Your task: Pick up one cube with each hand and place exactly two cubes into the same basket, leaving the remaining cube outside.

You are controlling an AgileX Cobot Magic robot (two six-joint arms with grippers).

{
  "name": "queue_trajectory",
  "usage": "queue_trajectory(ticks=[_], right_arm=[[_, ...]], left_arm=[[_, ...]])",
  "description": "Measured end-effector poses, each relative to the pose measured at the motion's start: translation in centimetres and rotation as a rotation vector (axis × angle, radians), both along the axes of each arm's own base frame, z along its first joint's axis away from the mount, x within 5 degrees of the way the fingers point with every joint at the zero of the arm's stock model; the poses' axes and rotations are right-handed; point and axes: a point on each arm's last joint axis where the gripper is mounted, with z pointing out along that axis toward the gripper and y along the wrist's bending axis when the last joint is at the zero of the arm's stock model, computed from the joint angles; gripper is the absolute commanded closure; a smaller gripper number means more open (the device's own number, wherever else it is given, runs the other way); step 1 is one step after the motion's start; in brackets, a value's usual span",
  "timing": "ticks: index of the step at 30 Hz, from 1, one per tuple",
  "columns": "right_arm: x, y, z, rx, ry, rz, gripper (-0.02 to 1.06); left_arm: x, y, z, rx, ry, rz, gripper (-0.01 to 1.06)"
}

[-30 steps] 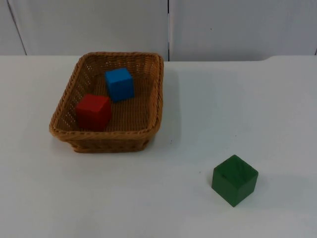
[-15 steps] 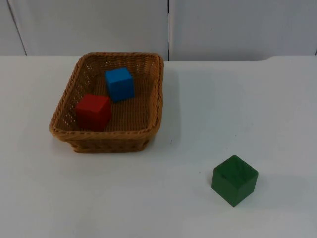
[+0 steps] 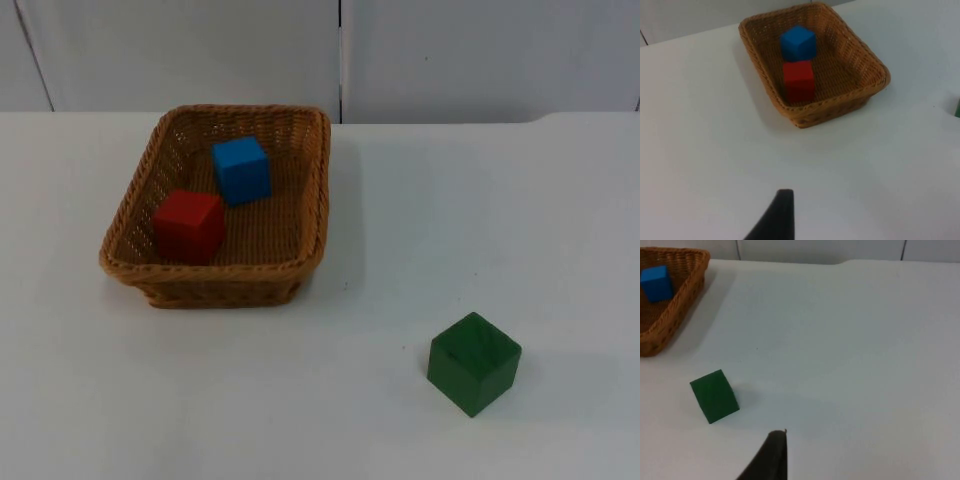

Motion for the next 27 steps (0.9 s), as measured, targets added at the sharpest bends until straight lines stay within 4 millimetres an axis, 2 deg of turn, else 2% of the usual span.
queue_trajectory(ticks=[27], right_arm=[[0.00, 0.01, 0.00, 0.000, 0.000, -0.010, -0.01]], left_arm=[[0.00, 0.01, -0.01, 0.002, 0.001, 0.001, 0.00]])
